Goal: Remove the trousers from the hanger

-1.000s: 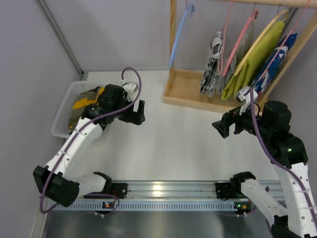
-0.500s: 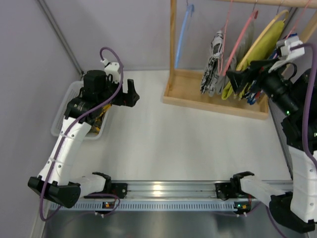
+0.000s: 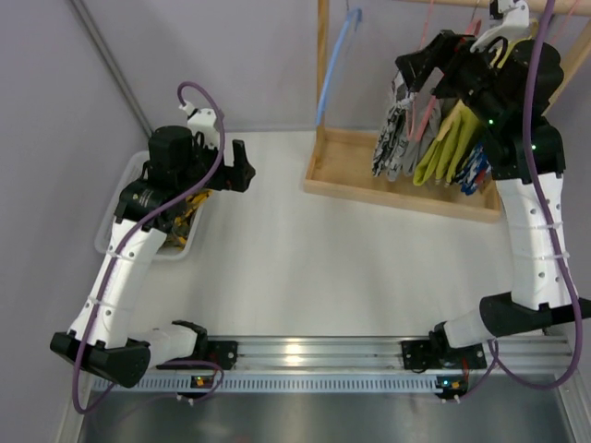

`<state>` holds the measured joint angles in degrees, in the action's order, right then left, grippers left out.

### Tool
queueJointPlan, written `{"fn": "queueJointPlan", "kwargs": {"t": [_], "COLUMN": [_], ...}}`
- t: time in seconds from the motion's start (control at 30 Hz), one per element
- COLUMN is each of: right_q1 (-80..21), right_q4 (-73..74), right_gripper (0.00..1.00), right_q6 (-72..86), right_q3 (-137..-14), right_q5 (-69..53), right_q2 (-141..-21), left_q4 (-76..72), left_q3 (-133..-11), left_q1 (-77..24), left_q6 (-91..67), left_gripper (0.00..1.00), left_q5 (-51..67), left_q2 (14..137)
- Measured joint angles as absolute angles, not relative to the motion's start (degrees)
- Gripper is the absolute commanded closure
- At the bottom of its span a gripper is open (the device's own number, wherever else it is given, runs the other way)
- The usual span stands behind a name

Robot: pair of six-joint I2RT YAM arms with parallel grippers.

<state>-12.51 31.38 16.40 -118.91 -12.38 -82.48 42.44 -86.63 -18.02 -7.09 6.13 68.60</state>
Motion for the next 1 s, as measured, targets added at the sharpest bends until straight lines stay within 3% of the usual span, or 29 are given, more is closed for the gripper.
{"fn": "queueJointPlan", "kwargs": {"t": [0.4,0.63,0.9,1.0], "right_q1": [-12.51,-12.51,-12.51,-12.47], "right_q4": [27.83,27.88,28.1,28.21], "right_gripper": [0.01,0.08,0.09,0.15], "right_q6": [22.7,27.09,32.69,34.17], "right_q3": [-119.37,-119.37,-119.37,-119.35], "right_q5": [-7.11,-2.87,-3.01,-4.25], "right_q2": [-88.88,-90.8,-92.82,-93.36], "left_q4": [41.91,41.41,41.08,41.06], "left_q3": [-86.94,-86.91,-86.91,-86.89], "left_q1": [-16.64,-16.62,-16.64,-16.64], "left_q6": [-8.93,-8.88,-8.8,-8.6], "left_gripper": [0.02,0.01,0.01,0.01], "left_q5": [3.09,-0.62,-2.96,-3.11], "left_q2": [68.49,67.42,67.0,67.0]}}
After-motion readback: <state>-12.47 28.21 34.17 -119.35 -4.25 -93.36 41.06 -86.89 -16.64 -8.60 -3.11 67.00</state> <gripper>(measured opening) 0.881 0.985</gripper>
